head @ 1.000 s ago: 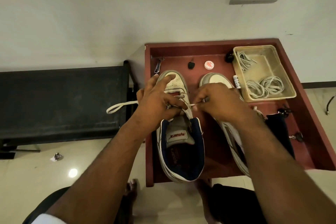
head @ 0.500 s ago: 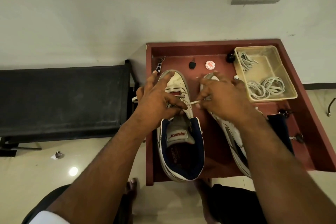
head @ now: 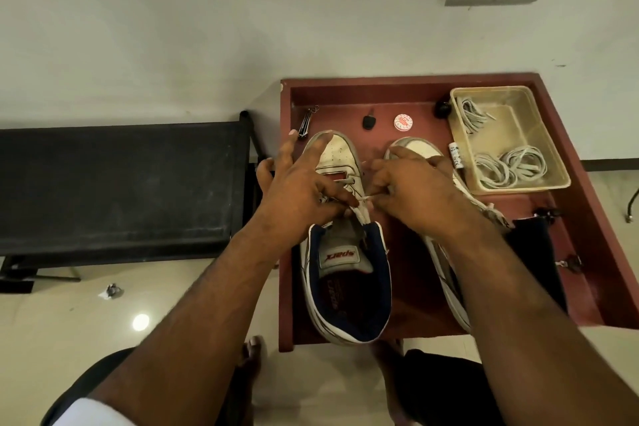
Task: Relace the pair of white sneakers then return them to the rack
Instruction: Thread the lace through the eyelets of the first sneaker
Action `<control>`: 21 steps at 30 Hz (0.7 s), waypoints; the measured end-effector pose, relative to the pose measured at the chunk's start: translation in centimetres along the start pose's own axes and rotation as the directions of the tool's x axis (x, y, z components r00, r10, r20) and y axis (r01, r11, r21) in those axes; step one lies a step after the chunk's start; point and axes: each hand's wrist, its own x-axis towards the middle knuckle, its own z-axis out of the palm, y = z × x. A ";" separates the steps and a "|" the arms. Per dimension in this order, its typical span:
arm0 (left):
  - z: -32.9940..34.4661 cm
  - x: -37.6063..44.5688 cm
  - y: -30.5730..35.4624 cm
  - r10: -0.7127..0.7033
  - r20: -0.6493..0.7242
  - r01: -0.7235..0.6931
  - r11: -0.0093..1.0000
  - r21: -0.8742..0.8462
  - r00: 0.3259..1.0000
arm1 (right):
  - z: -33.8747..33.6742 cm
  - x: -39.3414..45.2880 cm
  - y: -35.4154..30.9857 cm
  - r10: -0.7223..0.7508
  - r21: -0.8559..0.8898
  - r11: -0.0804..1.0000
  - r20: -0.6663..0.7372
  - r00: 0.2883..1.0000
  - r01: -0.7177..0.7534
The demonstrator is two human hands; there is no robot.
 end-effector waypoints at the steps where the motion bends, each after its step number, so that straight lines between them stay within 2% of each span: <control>1: -0.2 0.0 0.3 -0.020 0.011 0.019 0.999 0.034 1.000 | -0.6 -0.3 0.9 0.014 0.034 0.999 -0.017 1.000 -0.013; 5: -0.5 0.1 0.5 -0.066 0.055 0.061 0.994 0.093 0.996 | -4.7 -2.5 5.8 0.209 0.167 0.966 -0.062 0.976 -0.196; 8: -0.3 0.0 0.1 -0.042 0.042 0.039 0.996 0.082 0.998 | -5.8 -3.5 7.2 0.292 0.121 0.949 0.007 0.956 -0.291; 9: -0.3 0.0 0.1 -0.033 0.035 0.030 0.997 0.070 0.999 | -5.5 -3.2 6.5 0.285 0.040 0.958 0.017 0.958 -0.286; 11: -0.3 0.1 0.3 -0.022 0.030 0.020 0.999 0.051 0.999 | -4.1 -2.5 3.5 0.173 -0.125 0.977 -0.017 0.985 -0.173; 13: -0.3 0.1 0.4 -0.038 0.023 0.036 0.996 0.079 0.999 | -1.7 -1.2 0.4 0.022 -0.127 0.992 -0.019 1.000 -0.024; 15: -0.2 0.1 0.4 -0.058 0.014 0.056 0.990 0.131 0.998 | -0.1 -0.3 -1.2 -0.065 -0.103 0.993 -0.024 0.998 0.062; 18: -0.4 0.1 0.5 -0.081 0.021 0.076 0.985 0.157 0.997 | -1.4 -0.5 1.5 0.039 -0.078 0.996 -0.042 0.998 -0.042; 21: -0.6 0.2 0.8 -0.114 0.049 0.103 0.976 0.194 0.992 | -4.7 -2.5 6.1 0.233 -0.082 0.968 -0.054 0.971 -0.236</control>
